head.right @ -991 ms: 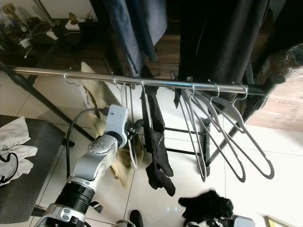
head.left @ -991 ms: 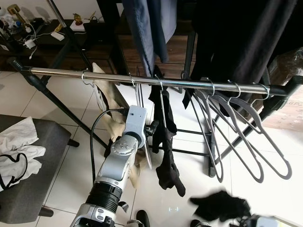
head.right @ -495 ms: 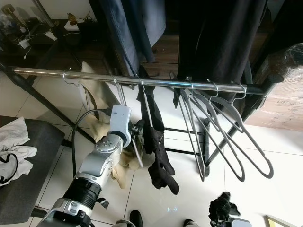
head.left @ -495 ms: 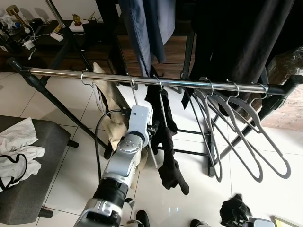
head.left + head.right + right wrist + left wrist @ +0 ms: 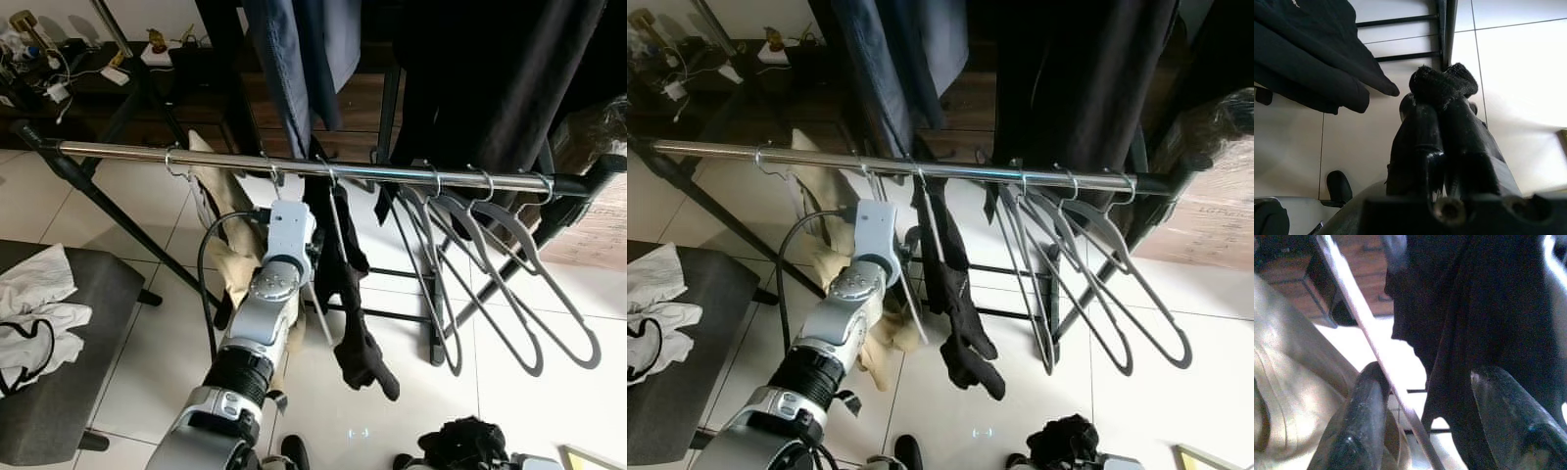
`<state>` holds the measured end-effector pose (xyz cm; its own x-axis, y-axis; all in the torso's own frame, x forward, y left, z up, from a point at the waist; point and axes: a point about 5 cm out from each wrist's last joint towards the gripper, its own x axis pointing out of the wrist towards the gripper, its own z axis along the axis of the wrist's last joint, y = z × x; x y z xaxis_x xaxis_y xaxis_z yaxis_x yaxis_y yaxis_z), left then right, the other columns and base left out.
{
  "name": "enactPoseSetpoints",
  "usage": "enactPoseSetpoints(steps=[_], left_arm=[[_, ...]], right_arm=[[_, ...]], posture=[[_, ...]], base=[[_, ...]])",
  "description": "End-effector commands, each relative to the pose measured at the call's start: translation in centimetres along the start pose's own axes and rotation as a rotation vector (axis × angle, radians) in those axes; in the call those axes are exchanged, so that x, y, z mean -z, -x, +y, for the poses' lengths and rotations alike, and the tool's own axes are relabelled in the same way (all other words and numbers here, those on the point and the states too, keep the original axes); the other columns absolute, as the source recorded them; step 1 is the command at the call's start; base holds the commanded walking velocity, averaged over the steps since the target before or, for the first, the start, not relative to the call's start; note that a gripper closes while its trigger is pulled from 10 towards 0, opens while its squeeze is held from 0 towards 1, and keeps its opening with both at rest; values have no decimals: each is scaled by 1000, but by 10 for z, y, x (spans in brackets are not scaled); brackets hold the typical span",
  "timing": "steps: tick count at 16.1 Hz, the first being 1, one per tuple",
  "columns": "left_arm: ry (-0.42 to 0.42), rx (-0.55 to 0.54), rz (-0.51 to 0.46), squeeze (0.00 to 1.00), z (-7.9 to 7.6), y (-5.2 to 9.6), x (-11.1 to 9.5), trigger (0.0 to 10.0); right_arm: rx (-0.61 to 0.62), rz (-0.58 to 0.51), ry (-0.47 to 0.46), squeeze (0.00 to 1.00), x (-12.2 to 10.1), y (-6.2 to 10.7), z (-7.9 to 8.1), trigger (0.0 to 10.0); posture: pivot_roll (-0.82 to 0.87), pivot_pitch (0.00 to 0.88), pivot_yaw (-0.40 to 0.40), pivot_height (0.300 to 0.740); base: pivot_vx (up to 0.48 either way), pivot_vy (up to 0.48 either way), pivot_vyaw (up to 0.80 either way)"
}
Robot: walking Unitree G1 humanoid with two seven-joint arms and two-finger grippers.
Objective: Hang hanger
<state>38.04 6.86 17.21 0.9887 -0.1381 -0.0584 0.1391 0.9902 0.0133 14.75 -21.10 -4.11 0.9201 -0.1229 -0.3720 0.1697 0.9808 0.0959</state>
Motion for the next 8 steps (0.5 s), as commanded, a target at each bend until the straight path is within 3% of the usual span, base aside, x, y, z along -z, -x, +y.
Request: enactPoseSetpoints(steps=[1, 8], left_arm=[[14, -15, 21, 0, 2, 0, 4, 0], [43, -44, 81, 0, 5, -1, 13, 0]], right_arm=[[8, 61, -27, 0, 14, 9, 1, 0], [-5, 97, -39, 0, 22, 13, 2, 0]], posture=[[-115, 338, 99, 740], [-115, 343, 100, 740]], base=[[0, 0, 0], [0, 0, 0]])
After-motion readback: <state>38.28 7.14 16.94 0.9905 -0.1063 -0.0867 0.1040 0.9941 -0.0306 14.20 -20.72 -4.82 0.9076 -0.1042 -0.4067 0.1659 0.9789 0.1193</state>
